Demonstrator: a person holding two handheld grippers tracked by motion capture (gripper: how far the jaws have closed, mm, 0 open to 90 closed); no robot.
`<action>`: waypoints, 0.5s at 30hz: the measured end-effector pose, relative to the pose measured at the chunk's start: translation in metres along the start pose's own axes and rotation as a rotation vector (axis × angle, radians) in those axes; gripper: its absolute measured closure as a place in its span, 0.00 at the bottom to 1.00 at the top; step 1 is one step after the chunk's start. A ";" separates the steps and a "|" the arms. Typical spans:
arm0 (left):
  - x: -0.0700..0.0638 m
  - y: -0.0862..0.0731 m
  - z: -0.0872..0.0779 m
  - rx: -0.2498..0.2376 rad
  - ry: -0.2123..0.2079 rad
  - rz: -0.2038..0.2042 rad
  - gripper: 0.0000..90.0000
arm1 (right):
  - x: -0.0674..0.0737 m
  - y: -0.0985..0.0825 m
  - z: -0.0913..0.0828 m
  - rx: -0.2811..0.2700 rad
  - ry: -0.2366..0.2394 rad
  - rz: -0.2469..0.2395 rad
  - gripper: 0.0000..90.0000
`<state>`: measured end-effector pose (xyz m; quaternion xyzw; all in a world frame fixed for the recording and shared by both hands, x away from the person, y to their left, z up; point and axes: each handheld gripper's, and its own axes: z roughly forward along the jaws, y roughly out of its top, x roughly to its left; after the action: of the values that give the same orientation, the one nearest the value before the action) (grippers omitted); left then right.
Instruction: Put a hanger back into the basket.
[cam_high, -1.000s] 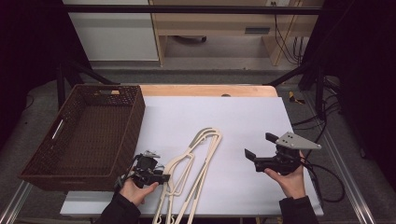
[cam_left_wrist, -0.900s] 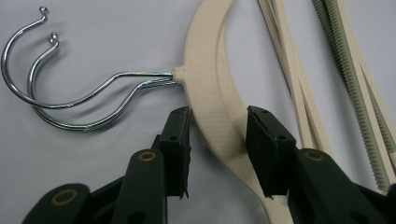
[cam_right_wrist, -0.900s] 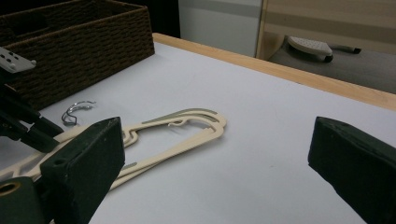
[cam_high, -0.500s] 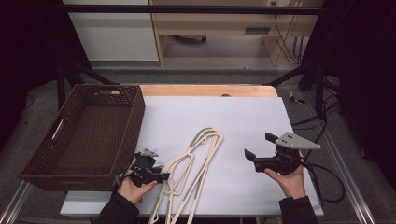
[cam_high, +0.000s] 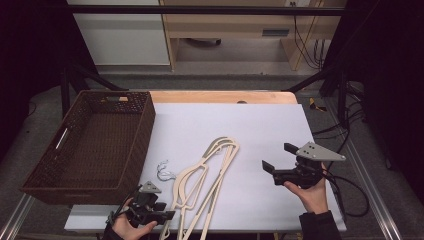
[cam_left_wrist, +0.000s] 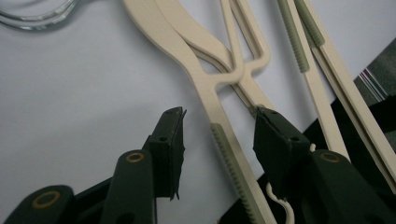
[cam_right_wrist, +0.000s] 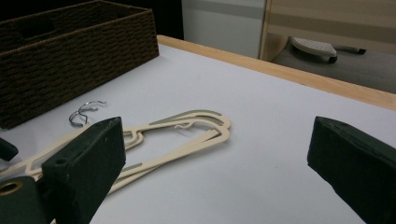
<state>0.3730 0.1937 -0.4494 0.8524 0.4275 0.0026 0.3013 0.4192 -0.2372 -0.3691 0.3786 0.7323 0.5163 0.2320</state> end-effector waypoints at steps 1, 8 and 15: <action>-0.001 0.000 0.000 0.010 -0.002 0.011 0.60 | 0.001 0.000 0.001 0.003 0.001 -0.001 0.05; -0.001 -0.002 0.008 0.038 0.012 -0.037 0.68 | 0.002 -0.001 0.004 0.020 0.011 -0.006 0.05; -0.002 -0.001 0.009 0.051 0.039 -0.058 0.79 | 0.004 -0.002 0.007 0.032 0.016 -0.006 0.05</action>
<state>0.3731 0.1882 -0.4571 0.8467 0.4577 -0.0006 0.2712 0.4216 -0.2305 -0.3737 0.3757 0.7434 0.5070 0.2216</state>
